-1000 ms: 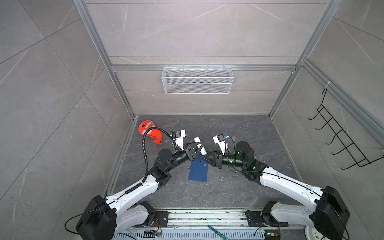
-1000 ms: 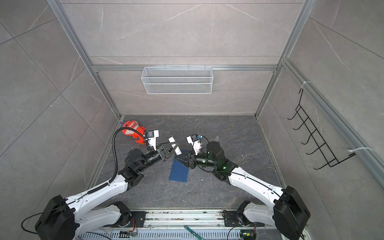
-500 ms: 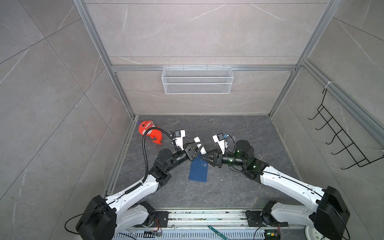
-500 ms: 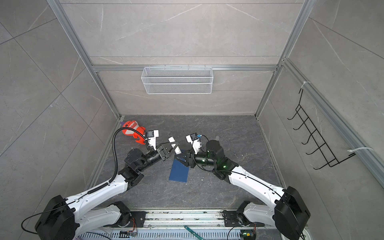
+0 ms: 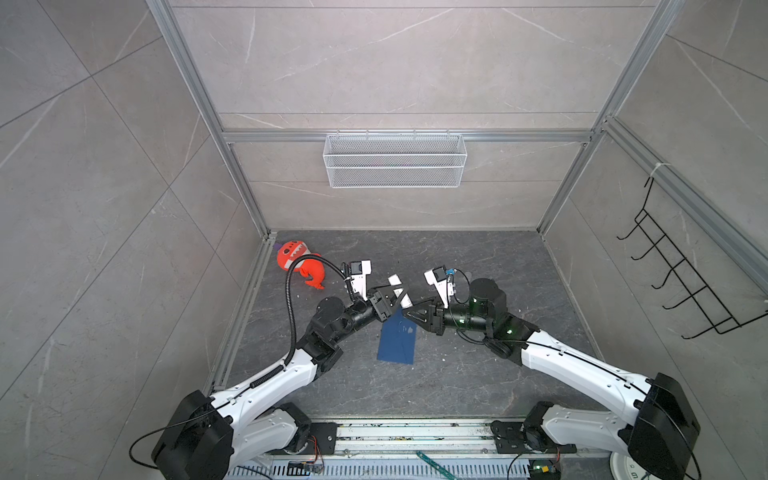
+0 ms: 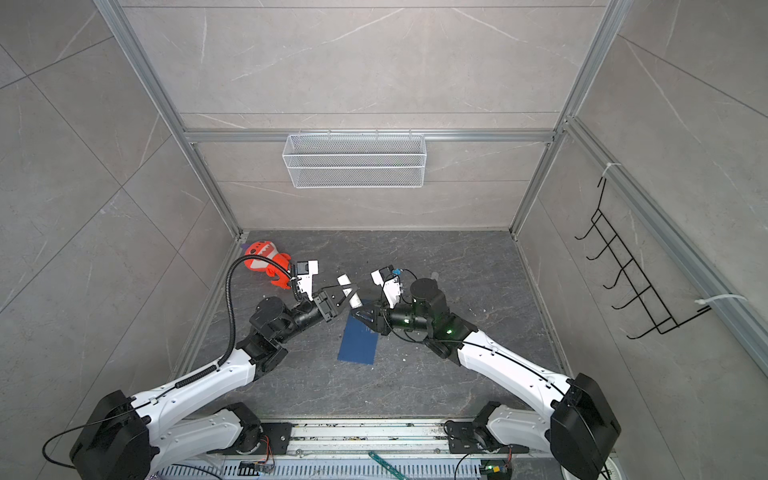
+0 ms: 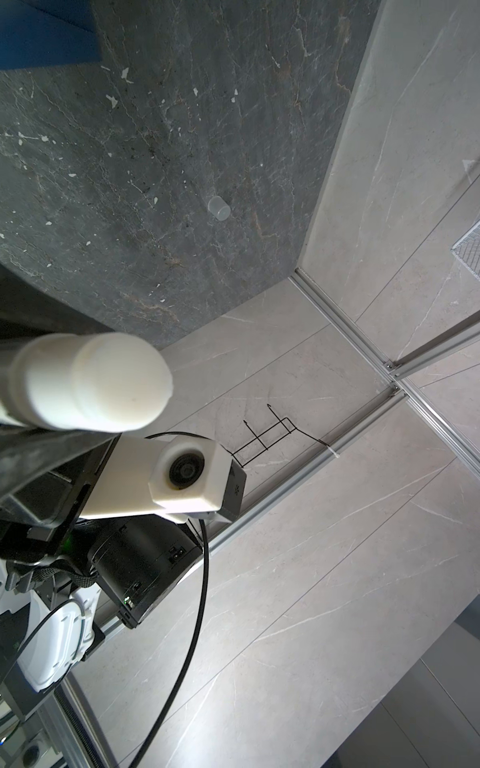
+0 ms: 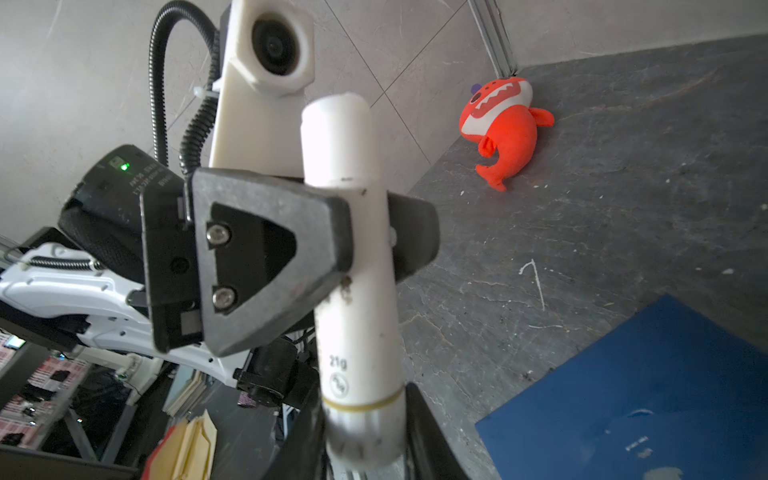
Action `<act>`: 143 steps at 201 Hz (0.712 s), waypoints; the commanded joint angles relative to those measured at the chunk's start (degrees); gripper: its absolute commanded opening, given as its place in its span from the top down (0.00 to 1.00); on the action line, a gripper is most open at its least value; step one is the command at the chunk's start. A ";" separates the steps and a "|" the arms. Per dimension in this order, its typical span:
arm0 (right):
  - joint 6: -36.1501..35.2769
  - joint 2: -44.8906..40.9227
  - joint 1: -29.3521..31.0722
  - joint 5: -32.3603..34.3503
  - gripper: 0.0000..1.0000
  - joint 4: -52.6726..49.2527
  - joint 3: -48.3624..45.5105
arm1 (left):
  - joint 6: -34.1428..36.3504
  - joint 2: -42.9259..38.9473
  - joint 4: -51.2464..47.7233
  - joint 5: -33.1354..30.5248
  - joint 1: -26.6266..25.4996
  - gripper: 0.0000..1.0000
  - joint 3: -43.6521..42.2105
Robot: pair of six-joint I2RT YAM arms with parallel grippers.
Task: Place the letter into the envelope and seal it
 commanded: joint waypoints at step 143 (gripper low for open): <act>-16.37 5.33 19.00 71.71 1.00 -33.62 20.39 | 1.10 1.80 -0.57 0.52 0.07 1.00 2.73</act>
